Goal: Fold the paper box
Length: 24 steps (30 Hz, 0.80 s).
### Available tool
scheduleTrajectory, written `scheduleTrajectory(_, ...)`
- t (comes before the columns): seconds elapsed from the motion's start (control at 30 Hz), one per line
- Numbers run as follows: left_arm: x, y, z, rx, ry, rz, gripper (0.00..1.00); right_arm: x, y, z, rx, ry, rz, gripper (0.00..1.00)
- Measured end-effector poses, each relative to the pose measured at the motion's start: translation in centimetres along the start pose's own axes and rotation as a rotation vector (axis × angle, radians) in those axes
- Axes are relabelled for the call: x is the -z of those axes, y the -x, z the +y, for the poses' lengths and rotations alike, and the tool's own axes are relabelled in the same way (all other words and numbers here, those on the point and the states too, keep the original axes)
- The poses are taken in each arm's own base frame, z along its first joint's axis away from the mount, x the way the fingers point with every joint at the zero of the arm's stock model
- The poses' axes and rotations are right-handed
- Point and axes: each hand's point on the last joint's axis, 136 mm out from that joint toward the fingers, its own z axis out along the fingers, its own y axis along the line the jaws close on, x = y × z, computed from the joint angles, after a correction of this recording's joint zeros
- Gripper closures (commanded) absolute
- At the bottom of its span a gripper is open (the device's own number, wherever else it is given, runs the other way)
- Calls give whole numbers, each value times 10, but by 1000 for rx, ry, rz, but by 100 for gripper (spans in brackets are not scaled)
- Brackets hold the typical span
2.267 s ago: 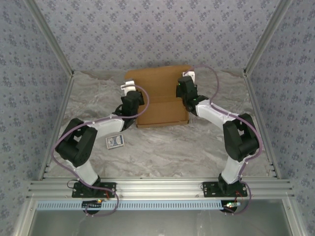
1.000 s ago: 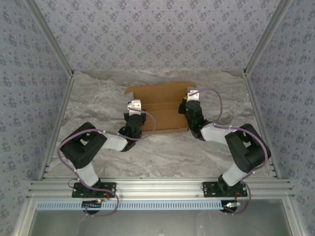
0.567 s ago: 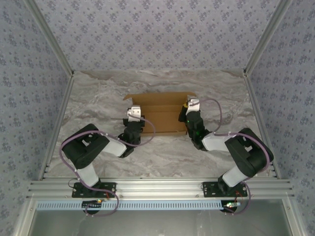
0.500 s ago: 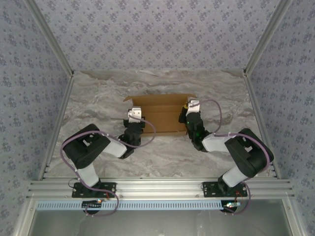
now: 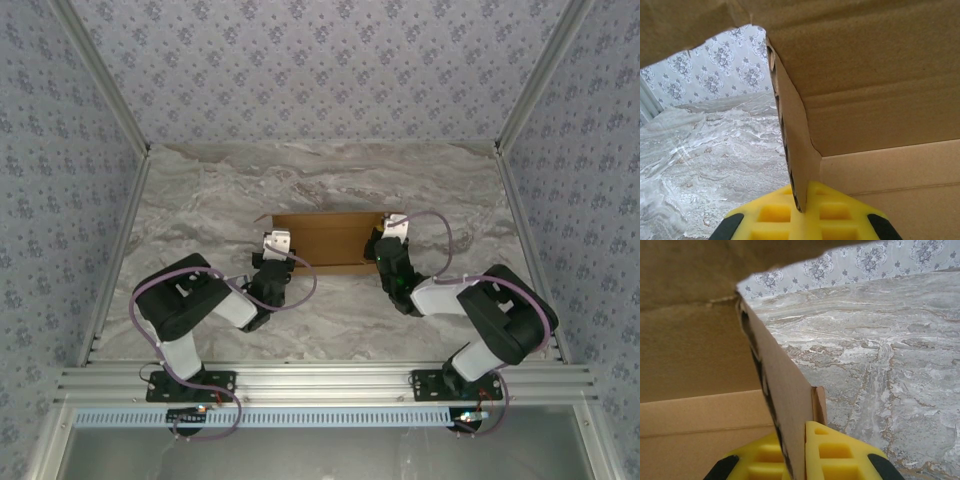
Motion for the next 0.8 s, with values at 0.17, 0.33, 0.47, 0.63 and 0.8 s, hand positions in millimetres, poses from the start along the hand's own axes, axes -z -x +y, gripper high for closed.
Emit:
scheduleTrajectory(0.17, 2, 0, -3, -11, -7, -2, 96, 4, 0, -5, 1, -21, 20, 85)
scheduleTrajectory(0.33, 2, 0, -4, -25, -9, -7, 98, 7, -10, -11, 17, -42, 67, 83)
scheduleTrajectory(0.47, 4, -2, -7, -48, -14, -11, 100, 9, -19, -16, 34, -55, 100, 81)
scheduleTrajectory(0.63, 4, -1, -7, -68, -8, -16, 100, 12, -18, -17, 38, -55, 111, 77)
scheduleTrajectory(0.8, 5, -1, -7, -84, -7, -16, 100, 21, -5, -16, 26, -39, 98, 70)
